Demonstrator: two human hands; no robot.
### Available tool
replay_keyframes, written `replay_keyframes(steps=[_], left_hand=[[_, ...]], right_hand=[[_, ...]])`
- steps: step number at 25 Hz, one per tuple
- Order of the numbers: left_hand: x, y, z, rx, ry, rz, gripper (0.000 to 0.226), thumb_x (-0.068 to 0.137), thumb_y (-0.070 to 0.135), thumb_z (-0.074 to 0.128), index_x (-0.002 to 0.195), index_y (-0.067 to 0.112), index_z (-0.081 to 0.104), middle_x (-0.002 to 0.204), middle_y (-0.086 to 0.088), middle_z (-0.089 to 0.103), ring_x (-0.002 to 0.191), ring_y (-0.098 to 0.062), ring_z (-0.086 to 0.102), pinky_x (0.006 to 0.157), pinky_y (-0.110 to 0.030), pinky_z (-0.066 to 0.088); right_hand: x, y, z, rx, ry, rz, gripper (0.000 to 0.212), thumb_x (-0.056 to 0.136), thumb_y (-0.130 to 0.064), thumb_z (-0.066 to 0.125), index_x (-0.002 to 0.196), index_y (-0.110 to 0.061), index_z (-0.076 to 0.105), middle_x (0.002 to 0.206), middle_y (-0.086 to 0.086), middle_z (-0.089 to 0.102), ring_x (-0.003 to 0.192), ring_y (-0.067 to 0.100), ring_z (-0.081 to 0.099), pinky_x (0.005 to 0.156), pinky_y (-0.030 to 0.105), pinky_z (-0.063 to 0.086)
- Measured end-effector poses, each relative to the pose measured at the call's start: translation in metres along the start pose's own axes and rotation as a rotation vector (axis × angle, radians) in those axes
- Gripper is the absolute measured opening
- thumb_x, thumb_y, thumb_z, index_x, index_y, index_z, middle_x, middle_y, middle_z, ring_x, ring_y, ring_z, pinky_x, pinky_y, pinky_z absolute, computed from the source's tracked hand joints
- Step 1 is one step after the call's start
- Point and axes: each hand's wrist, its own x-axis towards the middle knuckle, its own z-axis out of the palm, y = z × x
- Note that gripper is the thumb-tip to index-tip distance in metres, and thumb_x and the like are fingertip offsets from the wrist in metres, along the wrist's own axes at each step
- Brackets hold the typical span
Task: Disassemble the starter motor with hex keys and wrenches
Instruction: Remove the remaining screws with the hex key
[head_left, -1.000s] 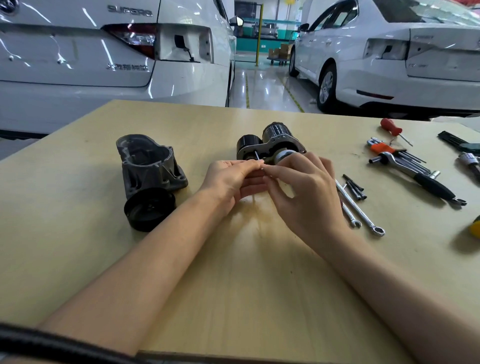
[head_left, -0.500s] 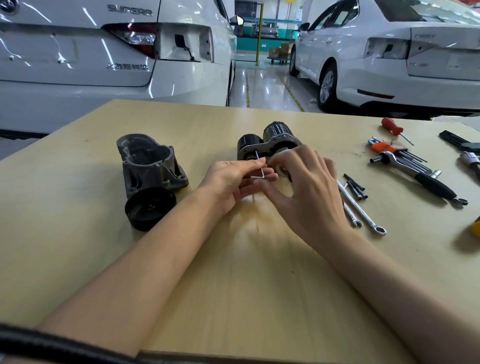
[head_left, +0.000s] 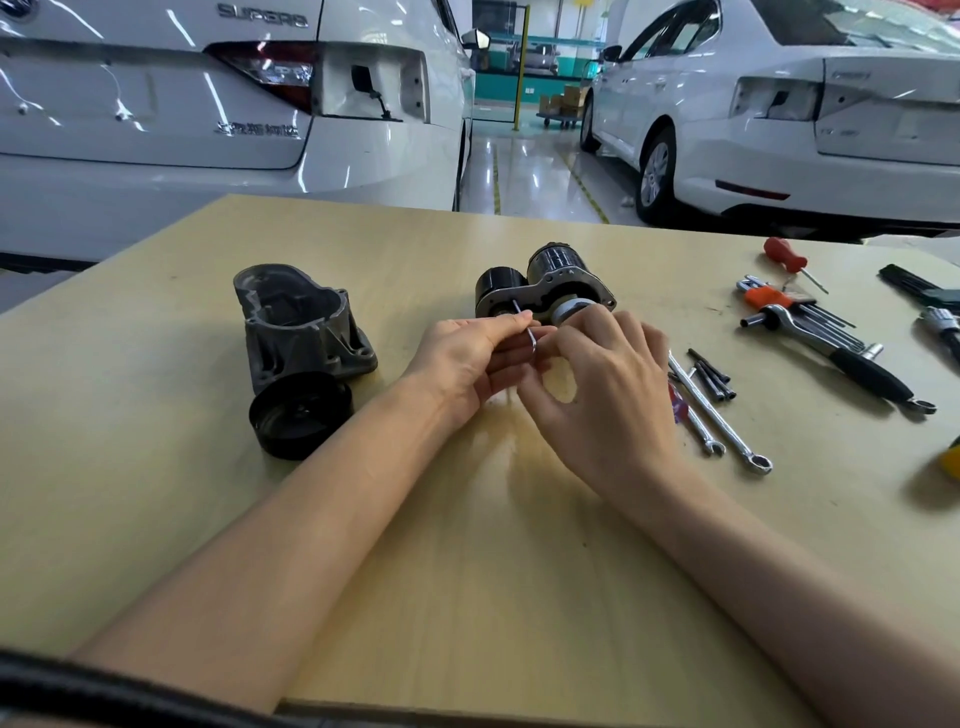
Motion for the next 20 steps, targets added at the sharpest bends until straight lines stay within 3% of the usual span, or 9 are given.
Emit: replay_keyframes(steps=[4, 7, 11, 14, 20], left_hand=[[0.0023, 0.0009, -0.0021, -0.023, 0.043, -0.014, 0.017, 0.092, 0.006, 0.059, 0.078, -0.001, 0.065, 0.061, -0.007, 0.069, 0.047, -0.014, 0.065, 0.044, -0.021, 0.052], [0.0031, 0.0004, -0.0055, 0.045, 0.085, 0.020, 0.014, 0.088, 0.007, 0.068, 0.079, -0.003, 0.067, 0.061, -0.011, 0.068, 0.048, -0.019, 0.067, 0.047, -0.025, 0.055], [0.0025, 0.0019, -0.0061, 0.022, 0.045, 0.039, 0.013, 0.086, 0.006, 0.069, 0.077, -0.002, 0.066, 0.058, -0.008, 0.069, 0.049, -0.018, 0.068, 0.050, -0.025, 0.057], [0.0026, 0.0010, -0.0042, 0.002, 0.033, 0.031, 0.013, 0.088, 0.006, 0.067, 0.078, -0.002, 0.066, 0.061, -0.008, 0.071, 0.049, -0.015, 0.067, 0.047, -0.023, 0.055], [0.0019, -0.0001, -0.0015, -0.002, 0.022, 0.038, 0.015, 0.089, 0.005, 0.065, 0.077, -0.003, 0.065, 0.060, -0.007, 0.070, 0.049, -0.014, 0.067, 0.047, -0.022, 0.055]], right_hand=[[-0.0014, 0.0034, -0.0041, -0.160, 0.028, -0.190, 0.020, 0.077, -0.001, 0.064, 0.091, -0.010, 0.074, 0.082, 0.006, 0.064, 0.081, 0.033, 0.059, 0.089, 0.039, 0.032], [-0.0004, 0.0056, -0.0064, -0.126, -0.011, -0.188, 0.028, 0.077, 0.004, 0.065, 0.098, -0.012, 0.075, 0.083, 0.008, 0.064, 0.081, 0.033, 0.059, 0.088, 0.041, 0.034], [0.0019, 0.0068, -0.0094, 0.023, -0.025, -0.044, 0.015, 0.087, -0.013, 0.065, 0.098, -0.016, 0.074, 0.092, 0.006, 0.062, 0.088, 0.030, 0.056, 0.087, 0.040, 0.034], [0.0053, 0.0090, -0.0076, 0.152, -0.016, 0.100, 0.017, 0.083, -0.034, 0.072, 0.081, -0.017, 0.074, 0.088, -0.001, 0.061, 0.089, 0.023, 0.053, 0.085, 0.032, 0.028], [0.0067, 0.0103, -0.0031, 0.200, 0.007, 0.139, 0.020, 0.082, -0.037, 0.072, 0.076, -0.018, 0.076, 0.080, -0.008, 0.058, 0.085, 0.019, 0.049, 0.084, 0.030, 0.025]])
